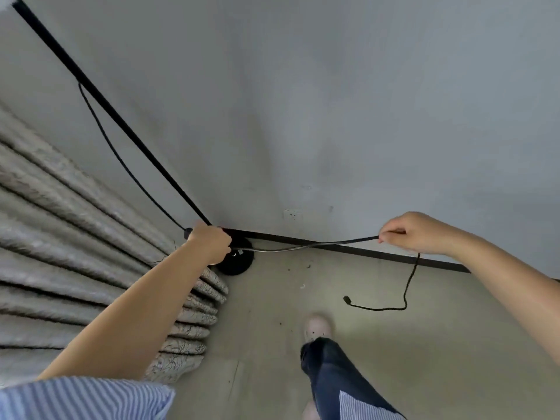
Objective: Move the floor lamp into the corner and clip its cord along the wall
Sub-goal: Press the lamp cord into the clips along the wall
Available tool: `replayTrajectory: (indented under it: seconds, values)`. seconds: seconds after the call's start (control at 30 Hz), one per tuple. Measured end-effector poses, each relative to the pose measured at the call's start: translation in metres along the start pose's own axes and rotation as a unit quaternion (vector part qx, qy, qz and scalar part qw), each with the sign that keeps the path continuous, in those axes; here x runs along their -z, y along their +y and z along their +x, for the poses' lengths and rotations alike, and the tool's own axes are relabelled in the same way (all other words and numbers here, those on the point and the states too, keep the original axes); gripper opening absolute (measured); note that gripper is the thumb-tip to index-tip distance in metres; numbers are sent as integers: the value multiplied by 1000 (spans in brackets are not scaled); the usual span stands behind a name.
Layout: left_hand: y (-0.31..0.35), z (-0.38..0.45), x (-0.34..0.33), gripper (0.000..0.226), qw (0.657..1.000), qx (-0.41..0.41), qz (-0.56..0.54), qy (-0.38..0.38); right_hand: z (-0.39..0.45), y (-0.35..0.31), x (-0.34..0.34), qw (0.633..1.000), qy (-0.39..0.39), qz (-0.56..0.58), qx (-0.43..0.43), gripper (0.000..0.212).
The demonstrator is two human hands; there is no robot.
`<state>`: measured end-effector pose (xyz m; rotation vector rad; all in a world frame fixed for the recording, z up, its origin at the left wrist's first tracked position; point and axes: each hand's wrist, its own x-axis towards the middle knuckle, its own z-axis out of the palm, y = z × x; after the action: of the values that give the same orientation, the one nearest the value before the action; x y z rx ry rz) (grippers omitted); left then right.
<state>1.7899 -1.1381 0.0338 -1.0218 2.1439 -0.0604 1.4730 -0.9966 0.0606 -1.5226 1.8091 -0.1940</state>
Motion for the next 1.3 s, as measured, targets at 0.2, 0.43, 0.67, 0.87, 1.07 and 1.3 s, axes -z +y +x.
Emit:
replayTrajectory:
  seconds: [0.2, 0.43, 0.67, 0.87, 1.07, 1.3]
  values:
    - [6, 80, -6, 27, 921, -70, -382, 0, 108, -38, -9, 992, 40, 85, 78, 21]
    - [-19, 173, -12, 52, 912, -69, -373, 158, 209, -62, -37, 991, -29, 110, 73, 24]
    - [-60, 261, -49, 23, 919, -90, -359, 138, 289, -50, -69, 969, 48, 241, -36, 35]
    - [-86, 323, -105, 27, 922, -72, -285, 252, 355, -33, -111, 960, 79, 253, -92, 33]
    - [-90, 392, -148, 27, 928, -45, -228, 292, 451, -29, -169, 998, 22, 52, 13, 21]
    - [-92, 458, -176, 19, 970, -53, -69, 227, 537, -9, -219, 985, 142, -43, 87, 22]
